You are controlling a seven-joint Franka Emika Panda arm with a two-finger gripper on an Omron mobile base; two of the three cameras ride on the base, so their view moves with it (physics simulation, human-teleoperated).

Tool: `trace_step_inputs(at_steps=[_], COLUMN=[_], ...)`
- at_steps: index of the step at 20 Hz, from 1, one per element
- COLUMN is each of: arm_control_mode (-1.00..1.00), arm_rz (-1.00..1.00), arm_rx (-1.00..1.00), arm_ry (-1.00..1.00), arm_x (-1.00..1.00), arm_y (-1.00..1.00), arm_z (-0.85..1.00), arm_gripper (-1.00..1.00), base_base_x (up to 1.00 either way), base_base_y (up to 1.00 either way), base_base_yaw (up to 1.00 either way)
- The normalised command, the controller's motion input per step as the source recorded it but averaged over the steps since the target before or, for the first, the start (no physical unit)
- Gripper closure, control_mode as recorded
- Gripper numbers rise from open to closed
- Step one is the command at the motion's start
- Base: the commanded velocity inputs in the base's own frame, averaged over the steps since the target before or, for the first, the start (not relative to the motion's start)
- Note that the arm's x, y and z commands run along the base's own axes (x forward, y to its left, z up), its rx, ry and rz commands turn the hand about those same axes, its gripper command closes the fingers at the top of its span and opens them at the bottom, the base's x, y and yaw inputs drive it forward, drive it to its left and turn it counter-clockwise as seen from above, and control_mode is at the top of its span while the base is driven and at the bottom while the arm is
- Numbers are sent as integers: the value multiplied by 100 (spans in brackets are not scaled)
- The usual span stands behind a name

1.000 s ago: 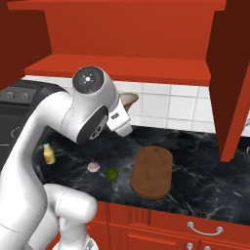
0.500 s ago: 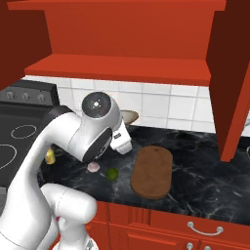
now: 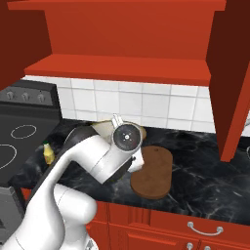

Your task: Open the cabinet. Place the bowl and condiment on the counter. Then place the lime and garlic on the cutting board.

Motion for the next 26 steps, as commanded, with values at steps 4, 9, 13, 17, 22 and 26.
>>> trace_step_inputs(at_steps=[4, 9, 13, 17, 22, 26], arm_control_mode=[-100, -100, -100, -100, -100, -100], arm_rz=[0, 0, 0, 0, 0, 0], arm_rx=[12, 6, 2, 2, 1, 0], arm_ry=[0, 1, 0, 0, 0, 0], arm_x=[26, 41, 47, 48, 44, 39], arm_y=[-2, 18, 24, 17, 43, 67], arm_z=[-26, -19, -23, -26, -14, -1], arm_gripper=[100, 100, 100, 100, 100, 100], base_base_x=[0, 0, 0, 0, 0, 0], base_base_y=[0, 0, 0, 0, 0, 0], base_base_yaw=[0, 0, 0, 0, 0, 0])
